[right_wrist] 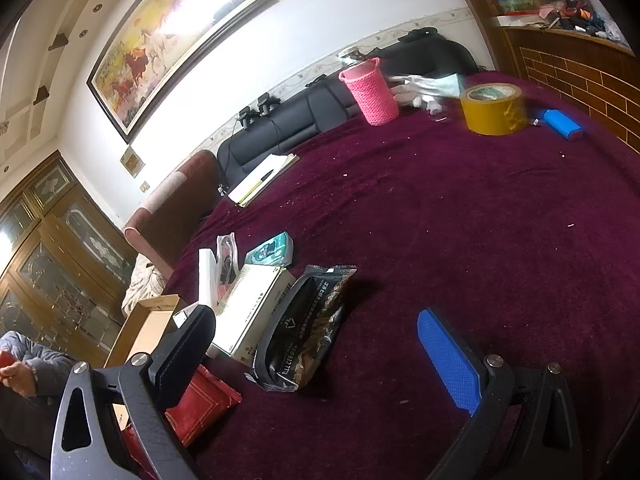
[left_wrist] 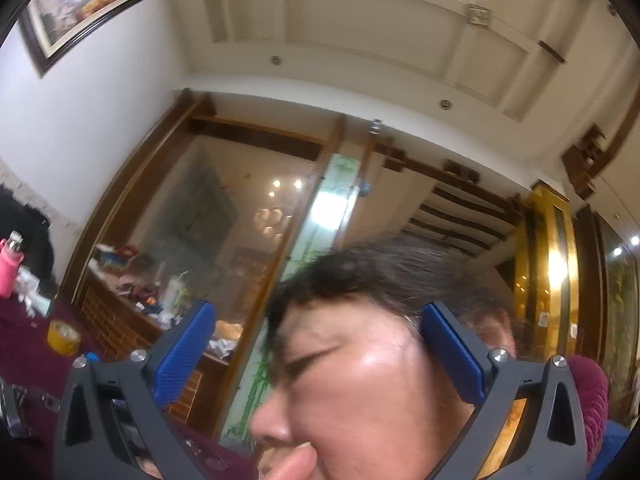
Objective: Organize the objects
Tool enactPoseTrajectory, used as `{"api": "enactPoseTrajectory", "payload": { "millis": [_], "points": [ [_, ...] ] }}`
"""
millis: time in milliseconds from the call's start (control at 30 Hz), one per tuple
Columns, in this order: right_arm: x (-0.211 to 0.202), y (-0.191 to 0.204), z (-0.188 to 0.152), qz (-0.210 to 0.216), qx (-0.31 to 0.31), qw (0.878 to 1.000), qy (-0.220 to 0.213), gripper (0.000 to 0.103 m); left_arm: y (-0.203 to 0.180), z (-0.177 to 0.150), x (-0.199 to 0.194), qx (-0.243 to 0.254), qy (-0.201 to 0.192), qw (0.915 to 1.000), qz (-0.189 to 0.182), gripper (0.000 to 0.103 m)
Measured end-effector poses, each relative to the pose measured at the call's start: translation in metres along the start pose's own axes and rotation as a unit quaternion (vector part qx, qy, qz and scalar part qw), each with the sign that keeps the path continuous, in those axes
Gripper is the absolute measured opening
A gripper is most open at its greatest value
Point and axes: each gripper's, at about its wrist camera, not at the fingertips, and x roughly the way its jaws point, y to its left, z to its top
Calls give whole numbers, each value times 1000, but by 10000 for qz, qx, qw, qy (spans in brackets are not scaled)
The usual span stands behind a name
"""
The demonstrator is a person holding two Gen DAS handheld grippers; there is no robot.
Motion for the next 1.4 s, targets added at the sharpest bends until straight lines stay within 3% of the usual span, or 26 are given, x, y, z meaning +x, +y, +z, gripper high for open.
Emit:
{"api": "enactPoseTrajectory", "payload": {
  "millis": [100, 167, 267, 300, 367, 400, 433, 467, 533, 567, 600, 700, 767, 800, 1000, 1033, 1100, 1167, 1267, 1300, 1333, 1400],
  "points": [
    [0, 0, 0, 13, -1, 10000, 16, 103, -5, 0, 0, 61, 46, 9999, -151, 103],
    [-1, 0, 1, 22, 3, 10000, 1, 103, -11, -2, -4, 352, 19, 9994, -18, 103],
    [-2, -2, 1, 24, 33, 10000, -32, 103, -6, -7, -16, 842, 30, 9936, 747, 103],
    [-3, -2, 2, 31, 46, 10000, -46, 103, 0, -9, -19, 964, 113, 9883, 1175, 103],
    [-5, -3, 2, 37, 51, 10000, -73, 103, 21, -15, -23, 1046, 470, 9693, 2176, 103],
    [-5, -3, 2, 37, 56, 9999, -80, 103, 35, -19, -24, 1012, 686, 9553, 2693, 103],
    [-5, -4, 2, 59, 75, 9999, -82, 103, 57, -26, -22, 934, 1137, 9265, 3463, 103],
    [-6, -4, 3, 77, 83, 9999, -76, 103, 68, -30, -21, 929, 1368, 9112, 3773, 103],
    [-6, -3, 2, 97, 70, 9999, -65, 103, 97, -51, -18, 993, 2196, 8587, 4522, 103],
    [-6, -2, 2, 99, 60, 9999, -73, 103, 108, -61, -15, 1044, 2628, 8347, 4725, 103],
    [-7, -1, 1, 94, 45, 9999, -85, 103, 120, -76, -11, 1208, 3232, 8048, 4830, 102],
    [-6, -1, 1, 60, 33, 9999, -82, 103, 144, -110, -6, 1411, 4441, 7598, 4533, 88],
    [-5, -1, 0, 44, 27, 10000, -59, 103, 155, -125, -4, 1385, 4855, 7461, 4341, 79],
    [-4, -1, 0, 33, 18, 10000, -45, 103, 160, -132, -3, 1262, 5103, 7420, 4161, 79],
    [-2, -1, 0, 35, 24, 10000, -47, 103, 182, -158, -12, 1042, 5732, 7281, 3613, 77],
    [-2, -1, 0, 34, 17, 10000, -40, 103, 187, -161, -18, 1045, 5785, 7248, 3593, 75],
    [-2, -1, -1, 43, 7, 10000, -22, 103, 196, -164, -19, 1017, 5947, 7105, 3621, 57],
    [-2, 0, 0, 65, -4, 10000, -35, 103, 204, -170, -21, 943, 6027, 7047, 3623, 46],
    [-3, -1, 0, 55, -1, 10000, -46, 103, 217, -173, -23, 645, 6052, 7104, 3535, 38],
    [-3, -3, 0, 46, 23, 10000, -46, 103, 221, -176, -22, 652, 6084, 7037, 3612, 37],
    [-3, -4, 1, 39, 47, 10000, -43, 103, 224, -182, -22, 729, 6140, 6904, 3755, 38],
    [-2, -6, 1, 30, 91, 10000, -27, 103, 225, -183, -23, 586, 5966, 6947, 3975, 38]
  ]
}}
